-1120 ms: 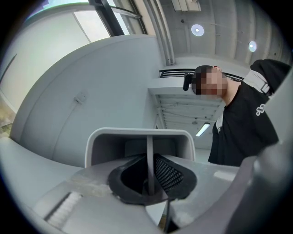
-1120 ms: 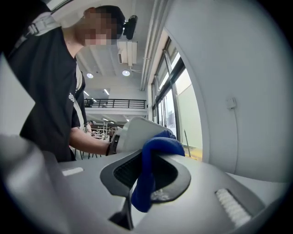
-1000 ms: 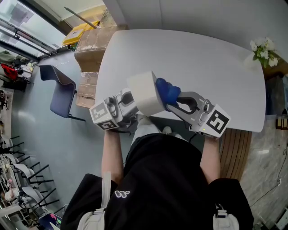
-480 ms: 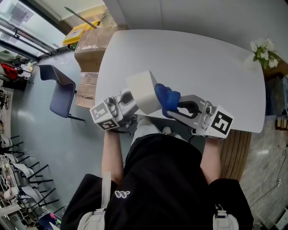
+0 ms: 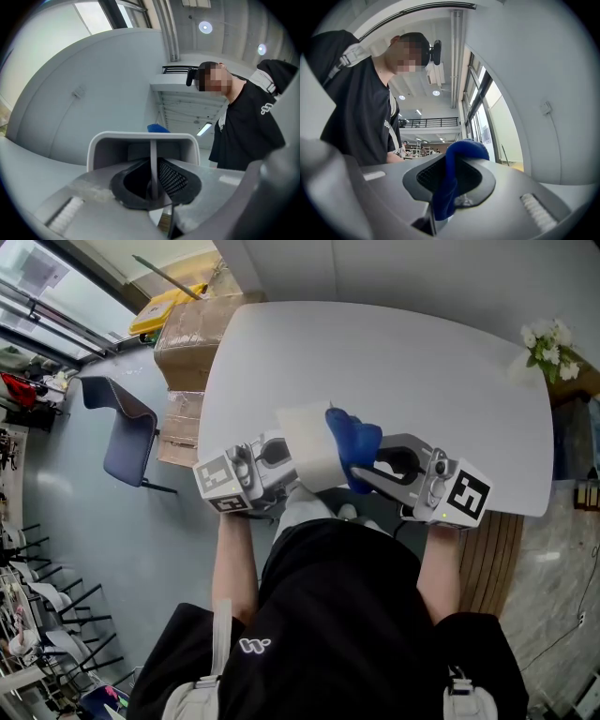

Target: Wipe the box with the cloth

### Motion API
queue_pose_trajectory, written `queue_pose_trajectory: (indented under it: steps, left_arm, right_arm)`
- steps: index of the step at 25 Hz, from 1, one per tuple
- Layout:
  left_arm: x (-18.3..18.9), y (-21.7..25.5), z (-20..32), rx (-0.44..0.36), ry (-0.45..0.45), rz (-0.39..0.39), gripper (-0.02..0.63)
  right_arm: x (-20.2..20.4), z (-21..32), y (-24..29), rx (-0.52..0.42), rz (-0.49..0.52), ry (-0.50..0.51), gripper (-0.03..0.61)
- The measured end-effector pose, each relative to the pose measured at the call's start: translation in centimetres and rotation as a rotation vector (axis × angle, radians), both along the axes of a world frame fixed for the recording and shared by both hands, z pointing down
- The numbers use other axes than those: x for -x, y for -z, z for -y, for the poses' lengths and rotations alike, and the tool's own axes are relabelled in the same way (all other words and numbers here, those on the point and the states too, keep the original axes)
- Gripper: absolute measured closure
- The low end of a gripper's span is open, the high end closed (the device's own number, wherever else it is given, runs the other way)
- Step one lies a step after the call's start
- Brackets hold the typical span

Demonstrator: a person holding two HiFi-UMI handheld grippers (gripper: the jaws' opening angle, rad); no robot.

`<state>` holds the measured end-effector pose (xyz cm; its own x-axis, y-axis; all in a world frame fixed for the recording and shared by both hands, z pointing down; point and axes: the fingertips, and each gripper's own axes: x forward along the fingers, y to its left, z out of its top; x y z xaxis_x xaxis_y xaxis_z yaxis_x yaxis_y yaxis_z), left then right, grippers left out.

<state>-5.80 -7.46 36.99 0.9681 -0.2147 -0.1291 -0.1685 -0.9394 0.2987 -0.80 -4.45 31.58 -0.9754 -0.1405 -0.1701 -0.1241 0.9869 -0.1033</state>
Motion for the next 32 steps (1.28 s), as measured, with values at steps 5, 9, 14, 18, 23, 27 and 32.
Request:
queue_pose_trajectory:
  steps: [5,9,14,18,23,27,32]
  left_arm:
    - [-0.2,0.8,-1.6,-0.032,-0.070,0.006,0.561]
    - [-1.3,1.1,-2.2,-0.051,-0.112,0.017,0.561]
    - [-2.4,1.1,-2.6,-0.084,-0.145,0.073,0.563]
    - [-3.1,0.4,-2.7,-0.105,-0.165,0.166,0.561]
    - [-4.2,-2.2,-2.8,-0.124,-0.194,0.349,0.563]
    - [-4.6,-3.9,-2.7,-0.110,-0.208,0.398,0.563]
    - [-4.1,-6.6,-1.6,-0.076,-0.183,0.536,0.561]
  right_arm:
    - [0.3,0.7,0.5,-0.011,0.024,-0.052,0.526]
    - [-0.5,1.9,0.6,-0.013,0.041,-0.115,0.526]
    - [-1.5,3.8,-0.5,0.007,-0.007,-0.220,0.525]
    - [-2.2,5.3,-0.9,0.022,-0.029,-0.321,0.525]
    - [-3.6,6.5,-1.5,0.051,-0.029,-0.413,0.525]
    - [-4.0,6.8,-1.7,0.055,-0.017,-0.442,0.525]
    - [-4.3,6.9,-1.7,0.070,-0.006,-0.472,0.525]
